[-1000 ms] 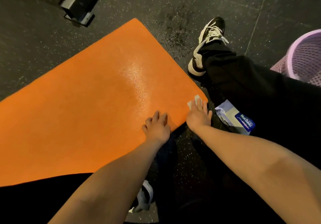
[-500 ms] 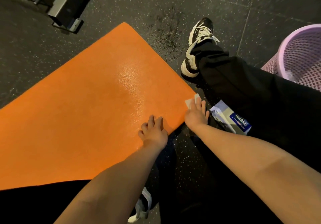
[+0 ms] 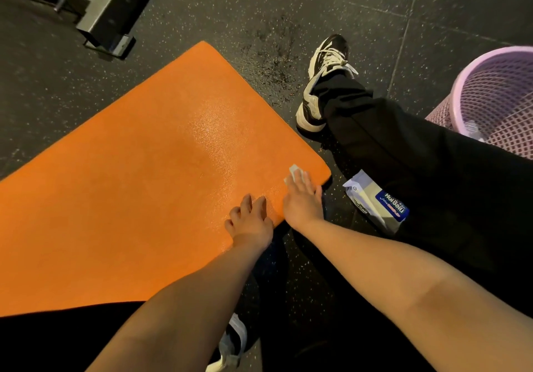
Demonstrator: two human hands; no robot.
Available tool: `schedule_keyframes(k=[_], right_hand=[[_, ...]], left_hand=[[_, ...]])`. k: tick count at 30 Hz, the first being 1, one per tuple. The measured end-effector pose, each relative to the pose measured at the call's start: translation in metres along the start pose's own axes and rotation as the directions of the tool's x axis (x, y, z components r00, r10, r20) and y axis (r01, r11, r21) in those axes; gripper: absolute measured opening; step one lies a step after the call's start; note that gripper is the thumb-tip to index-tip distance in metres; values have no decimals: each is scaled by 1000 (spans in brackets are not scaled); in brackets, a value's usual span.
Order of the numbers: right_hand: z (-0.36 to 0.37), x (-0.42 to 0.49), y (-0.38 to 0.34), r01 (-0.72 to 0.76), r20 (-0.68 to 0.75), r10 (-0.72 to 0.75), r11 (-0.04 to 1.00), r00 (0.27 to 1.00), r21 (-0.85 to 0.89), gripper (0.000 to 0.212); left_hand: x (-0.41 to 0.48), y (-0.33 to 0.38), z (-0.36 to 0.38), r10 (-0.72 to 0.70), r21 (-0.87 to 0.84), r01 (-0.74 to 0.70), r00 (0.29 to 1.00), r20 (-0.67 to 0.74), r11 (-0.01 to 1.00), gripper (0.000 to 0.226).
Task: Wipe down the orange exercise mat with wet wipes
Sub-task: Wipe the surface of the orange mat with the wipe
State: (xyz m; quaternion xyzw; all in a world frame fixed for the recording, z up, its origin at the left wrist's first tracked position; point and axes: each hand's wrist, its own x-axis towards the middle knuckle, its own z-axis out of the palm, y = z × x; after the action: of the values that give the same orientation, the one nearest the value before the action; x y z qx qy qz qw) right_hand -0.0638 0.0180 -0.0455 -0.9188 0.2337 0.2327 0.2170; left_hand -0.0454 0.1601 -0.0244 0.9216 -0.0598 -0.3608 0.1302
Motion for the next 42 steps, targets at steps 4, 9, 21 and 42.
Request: schedule_keyframes(k=[4,9,21,42], right_hand=[[22,-17,-12,276,112,-265,957,958,-94,64],[1,-2,8,122,-11,-124,985,992,-121,63],[38,-25,-52,474,182,-452,875,873,-97,60],[14,14,-39,351,136,-325,893,936,-282,60]], left_hand=[[-1,-1,0,3,-2,-3,1000,-3,1000,56],[-3,-8,-3,55,1,-55,998,6,998,59],[-10,-61,-2,-139,-71,128,974,-181,989,53],[-18,-80,-8,-66,-135,51,992,-109,990,58]])
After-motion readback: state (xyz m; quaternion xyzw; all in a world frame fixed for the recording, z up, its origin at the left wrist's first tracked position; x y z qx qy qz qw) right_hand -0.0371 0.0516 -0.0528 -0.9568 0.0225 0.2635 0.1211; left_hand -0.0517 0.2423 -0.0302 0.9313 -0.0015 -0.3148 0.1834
